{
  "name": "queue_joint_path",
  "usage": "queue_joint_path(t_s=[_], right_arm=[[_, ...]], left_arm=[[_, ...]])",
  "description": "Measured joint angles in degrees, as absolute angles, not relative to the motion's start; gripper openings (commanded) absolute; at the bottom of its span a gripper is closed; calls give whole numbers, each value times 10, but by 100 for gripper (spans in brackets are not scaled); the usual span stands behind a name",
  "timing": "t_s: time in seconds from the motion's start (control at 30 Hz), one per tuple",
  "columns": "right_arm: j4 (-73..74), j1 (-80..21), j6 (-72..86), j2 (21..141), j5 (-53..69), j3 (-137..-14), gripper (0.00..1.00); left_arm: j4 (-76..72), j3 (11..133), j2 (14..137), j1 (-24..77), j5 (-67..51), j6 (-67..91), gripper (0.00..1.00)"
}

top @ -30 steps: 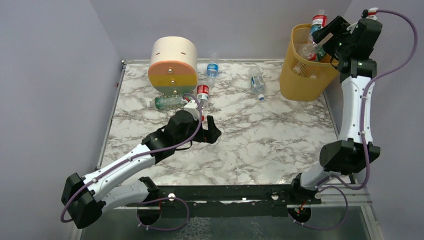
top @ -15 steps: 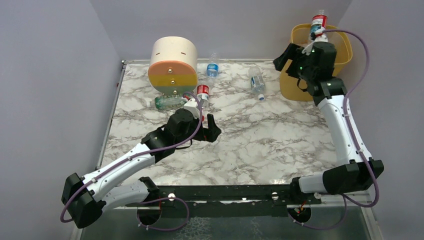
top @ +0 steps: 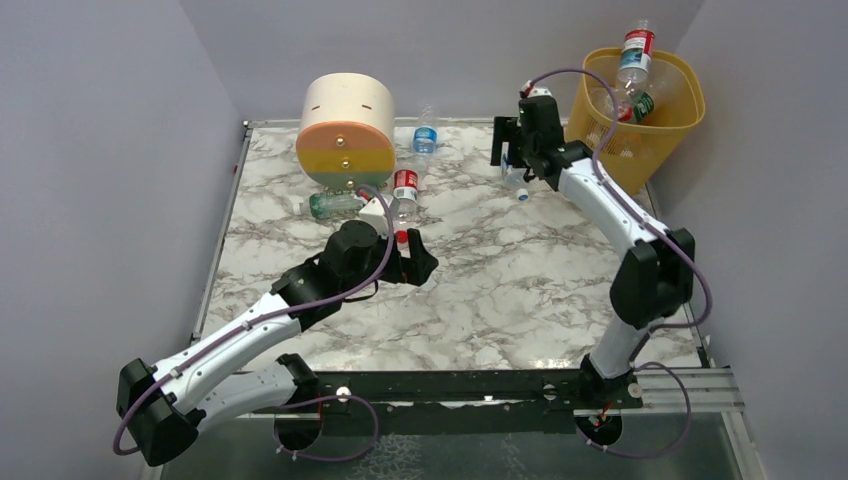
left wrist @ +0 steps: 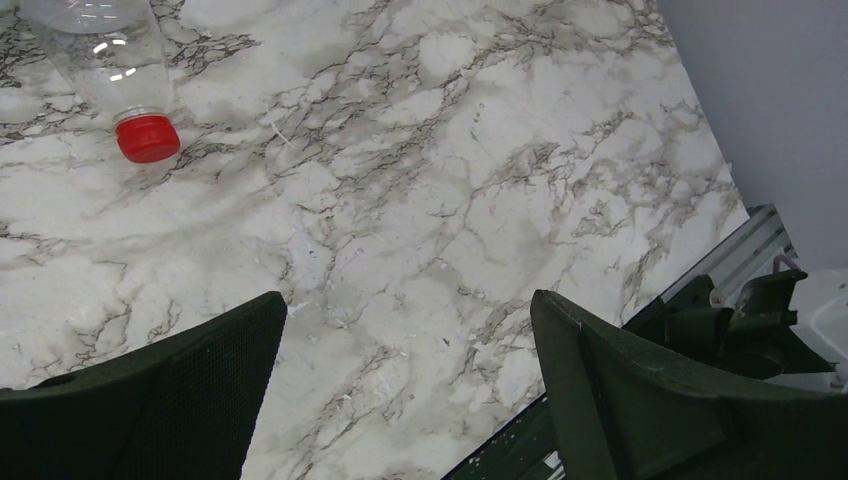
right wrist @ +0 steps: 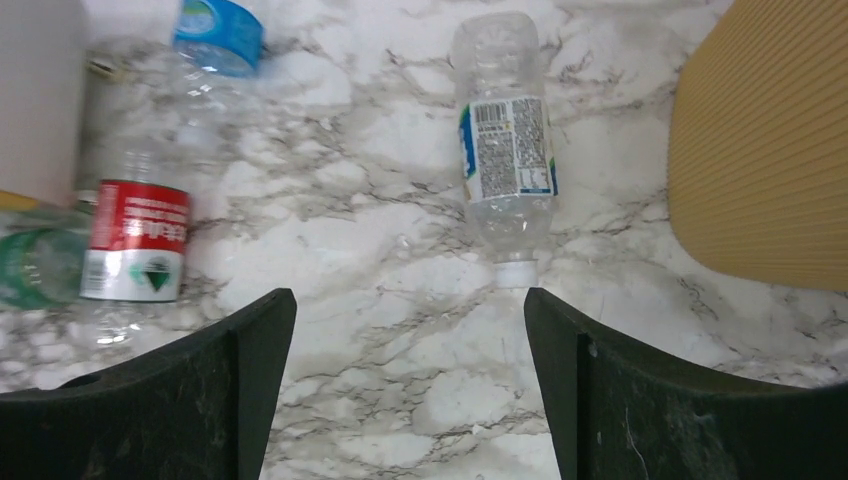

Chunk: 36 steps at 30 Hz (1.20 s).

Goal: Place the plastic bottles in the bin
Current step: Pick up the plastic bottle at the center of the board.

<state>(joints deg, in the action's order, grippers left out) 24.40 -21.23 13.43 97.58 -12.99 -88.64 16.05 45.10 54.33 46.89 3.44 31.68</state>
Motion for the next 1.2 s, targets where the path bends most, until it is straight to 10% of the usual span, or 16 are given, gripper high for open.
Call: queue_joint_path(t_s=[0.4, 1.2], right_arm=[[289, -206, 94, 1206, -177, -1056, 91], [273, -142, 98, 1283, -86, -1046, 81]], left_arm=[[180, 451, 520, 469, 40, 328, 99], [194, 451, 517, 469, 43, 330, 99]])
